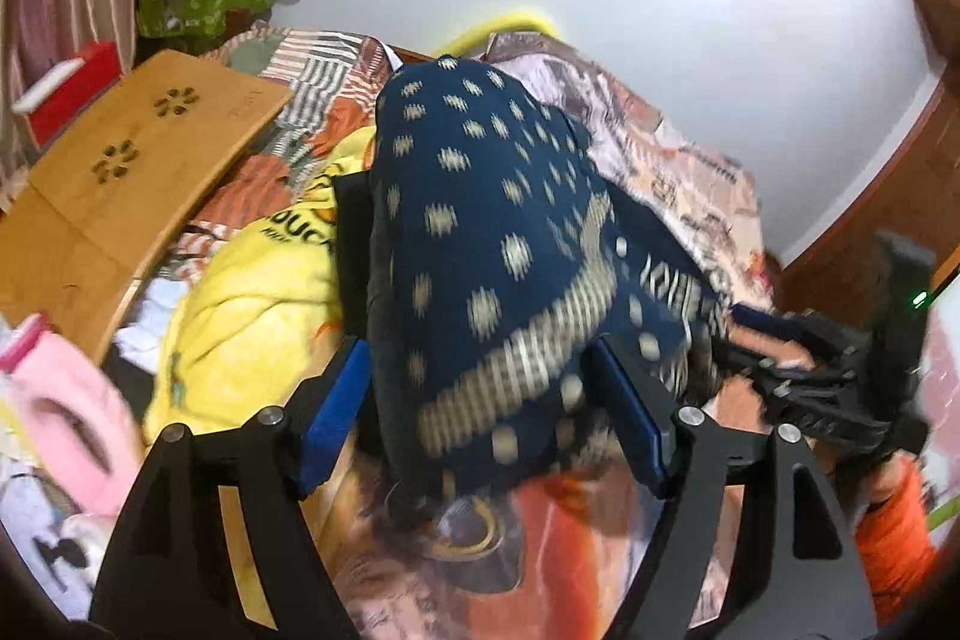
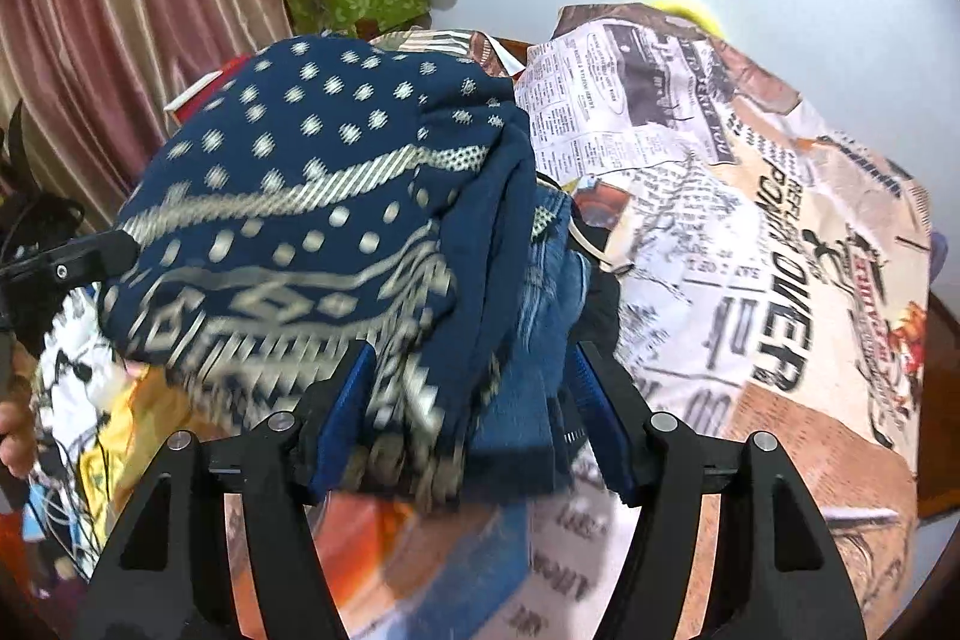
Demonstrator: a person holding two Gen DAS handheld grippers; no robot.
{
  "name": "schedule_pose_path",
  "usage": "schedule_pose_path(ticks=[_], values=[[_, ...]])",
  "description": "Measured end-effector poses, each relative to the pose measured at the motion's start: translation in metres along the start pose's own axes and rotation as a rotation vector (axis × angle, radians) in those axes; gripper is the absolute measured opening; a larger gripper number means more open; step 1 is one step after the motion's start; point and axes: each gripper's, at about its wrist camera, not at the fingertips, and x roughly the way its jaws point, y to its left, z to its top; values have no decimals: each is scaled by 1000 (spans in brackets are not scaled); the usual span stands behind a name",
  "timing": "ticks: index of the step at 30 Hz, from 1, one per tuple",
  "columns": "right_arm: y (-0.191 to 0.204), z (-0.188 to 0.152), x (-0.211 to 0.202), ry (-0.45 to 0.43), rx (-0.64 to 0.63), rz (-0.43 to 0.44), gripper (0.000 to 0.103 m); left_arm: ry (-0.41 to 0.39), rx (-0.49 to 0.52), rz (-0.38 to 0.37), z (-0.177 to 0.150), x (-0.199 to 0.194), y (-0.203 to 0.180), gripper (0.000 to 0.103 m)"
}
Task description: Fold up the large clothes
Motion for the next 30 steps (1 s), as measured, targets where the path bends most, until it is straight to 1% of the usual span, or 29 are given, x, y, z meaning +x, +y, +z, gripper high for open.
schedule_pose_path(ticks=[3,6,10,12,15,17,19,20,23,26,30], values=[[6,-2,-20,-35,11,6,62,-30,46,43,-3,-21,-15,75],[13,-5,-52,-101,18,27,62,-87,65,48,-5,-48,-28,75],[23,-6,-104,-221,27,39,62,-191,128,64,-10,-96,-56,75],[27,-8,-128,-276,26,44,62,-238,159,54,-14,-120,-72,75],[35,-14,-171,-384,25,55,62,-325,196,40,-22,-159,-93,75],[41,-22,-204,-475,31,62,62,-409,223,43,-32,-190,-109,75],[46,-32,-233,-555,41,69,62,-477,246,51,-41,-214,-122,75],[49,-37,-245,-590,44,75,62,-531,265,65,-50,-229,-131,75],[54,-53,-276,-686,51,90,62,-647,295,103,-72,-260,-151,75],[61,-68,-298,-745,46,101,62,-721,297,113,-92,-280,-165,75],[71,-82,-310,-787,35,88,63,-786,285,126,-114,-296,-174,76]])
